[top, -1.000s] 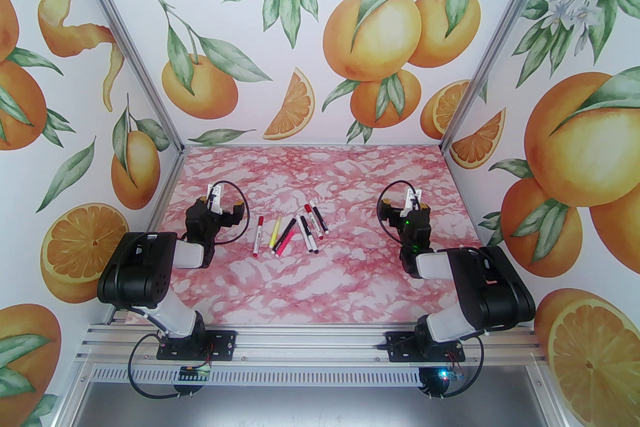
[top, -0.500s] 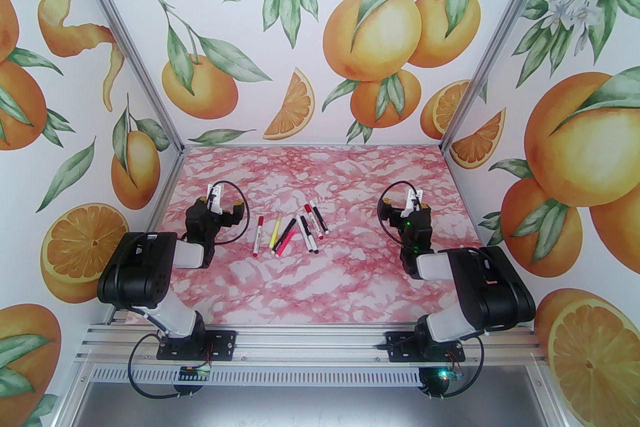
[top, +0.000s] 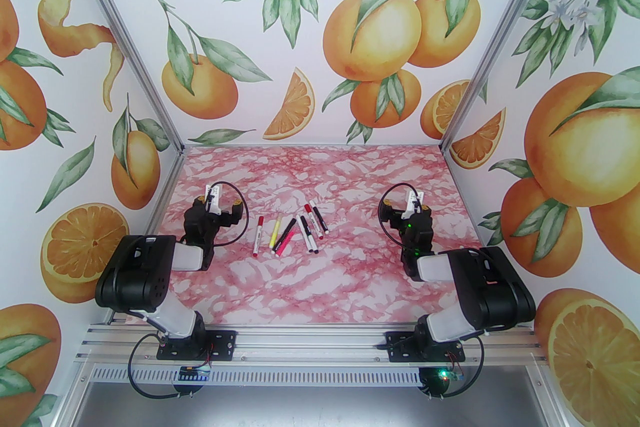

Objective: Open the pen caps

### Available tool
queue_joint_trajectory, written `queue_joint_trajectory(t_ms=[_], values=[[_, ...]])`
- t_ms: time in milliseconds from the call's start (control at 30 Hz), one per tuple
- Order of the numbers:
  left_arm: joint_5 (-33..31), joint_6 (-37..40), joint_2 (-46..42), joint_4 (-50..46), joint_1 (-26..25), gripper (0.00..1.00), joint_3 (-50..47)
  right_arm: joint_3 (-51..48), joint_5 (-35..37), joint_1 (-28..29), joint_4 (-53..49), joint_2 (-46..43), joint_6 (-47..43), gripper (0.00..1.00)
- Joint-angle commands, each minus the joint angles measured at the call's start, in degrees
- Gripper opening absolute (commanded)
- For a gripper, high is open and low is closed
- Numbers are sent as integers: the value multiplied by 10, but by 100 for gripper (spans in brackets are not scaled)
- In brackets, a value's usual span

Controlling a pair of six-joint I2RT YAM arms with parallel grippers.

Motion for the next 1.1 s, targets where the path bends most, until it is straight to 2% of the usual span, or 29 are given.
queue_joint_trajectory(t_ms=[0,133,300,367,467,700,900,1067], values=[[-15,-1,-43,-39,-2,100,4,9,-18,-3,-9,-16,-2,100],[-32,-15,-105,-144,-9,100,27,17,-13,2,-58,-55,-6,100],[-67,-47,-211,-319,-22,100,76,46,14,21,-208,-141,16,100],[-68,-87,-248,-402,-29,100,104,60,24,34,-295,-182,36,100],[-39,-140,-295,-491,-37,100,132,83,39,68,-400,-244,43,100],[46,-243,-343,-682,-60,100,174,137,-31,93,-611,-349,161,100],[62,-270,-361,-739,-80,100,141,133,-90,97,-689,-415,233,100],[36,-281,-362,-801,-90,100,140,126,-113,98,-729,-424,269,100]])
